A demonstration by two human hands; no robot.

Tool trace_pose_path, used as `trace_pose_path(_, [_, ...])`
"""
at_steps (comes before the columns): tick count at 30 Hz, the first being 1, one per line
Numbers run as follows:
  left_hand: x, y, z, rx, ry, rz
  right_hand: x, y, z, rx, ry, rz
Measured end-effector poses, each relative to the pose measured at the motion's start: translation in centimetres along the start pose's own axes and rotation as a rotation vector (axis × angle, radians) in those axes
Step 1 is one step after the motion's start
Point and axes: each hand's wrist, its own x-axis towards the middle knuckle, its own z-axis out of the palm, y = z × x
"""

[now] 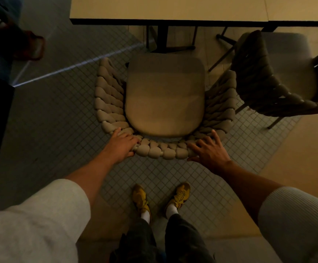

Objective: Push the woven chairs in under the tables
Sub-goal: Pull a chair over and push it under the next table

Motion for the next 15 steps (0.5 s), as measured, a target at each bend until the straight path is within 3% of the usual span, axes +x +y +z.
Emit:
trace_pose_path(9, [3.5,-2.1,-1.3,-0.074,-0.004,-0.012,3.5,2.1,-1.7,0.024,-0.006,0.043])
trace_pose_path(15, [5.4,-3.3,-1.6,-0.137,0.088,0.068,4.8,4.1,-2.6,0.007,-0.064,0.045])
